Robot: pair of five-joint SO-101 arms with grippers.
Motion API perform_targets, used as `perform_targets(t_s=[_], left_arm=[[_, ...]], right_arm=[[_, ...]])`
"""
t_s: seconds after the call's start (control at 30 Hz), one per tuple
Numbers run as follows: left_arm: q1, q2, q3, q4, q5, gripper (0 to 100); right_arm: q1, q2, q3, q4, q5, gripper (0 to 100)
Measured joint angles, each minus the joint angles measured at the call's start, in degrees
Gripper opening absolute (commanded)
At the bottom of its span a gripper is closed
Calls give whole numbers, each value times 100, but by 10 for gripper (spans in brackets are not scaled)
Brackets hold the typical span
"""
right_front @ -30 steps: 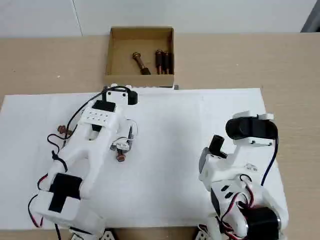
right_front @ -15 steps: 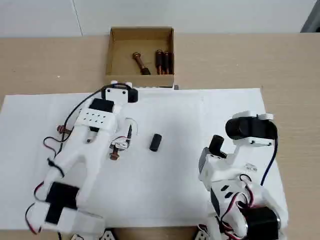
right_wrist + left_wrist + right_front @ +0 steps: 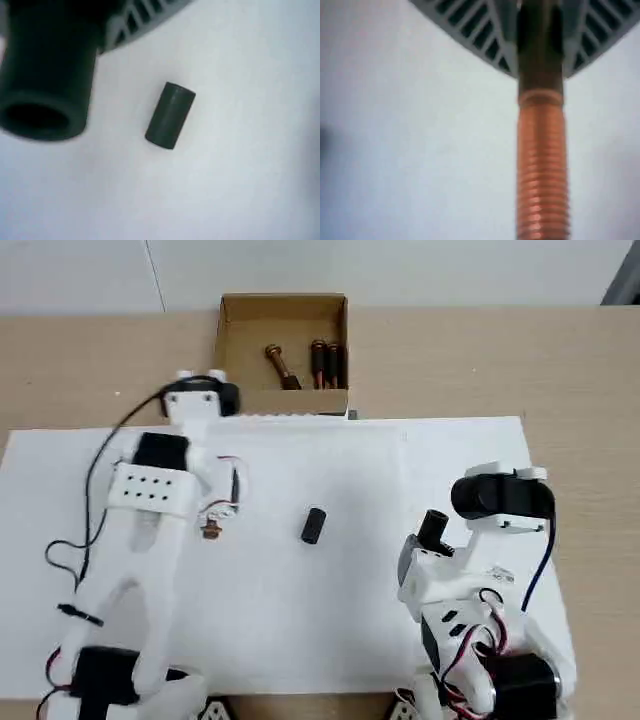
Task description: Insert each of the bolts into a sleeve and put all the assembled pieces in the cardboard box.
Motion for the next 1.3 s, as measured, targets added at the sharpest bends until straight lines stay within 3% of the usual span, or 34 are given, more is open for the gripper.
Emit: perform_targets(t_s=[0.33,0.63,0.83,1.1,1.3], left_arm=[[-1345,0,0,-9,3402,5],[-1714,0,0,-9,5758,6],[-1714,0,105,-18,6127,7],[-1714,-18,510,-18,6136,192],[-1714,-18,545,202,6101,204]], right_arm=[[9,0,0,0,0,2],[9,0,0,0,0,2],[9,0,0,0,0,2],[9,0,0,0,0,2],[9,0,0,0,0,2]])
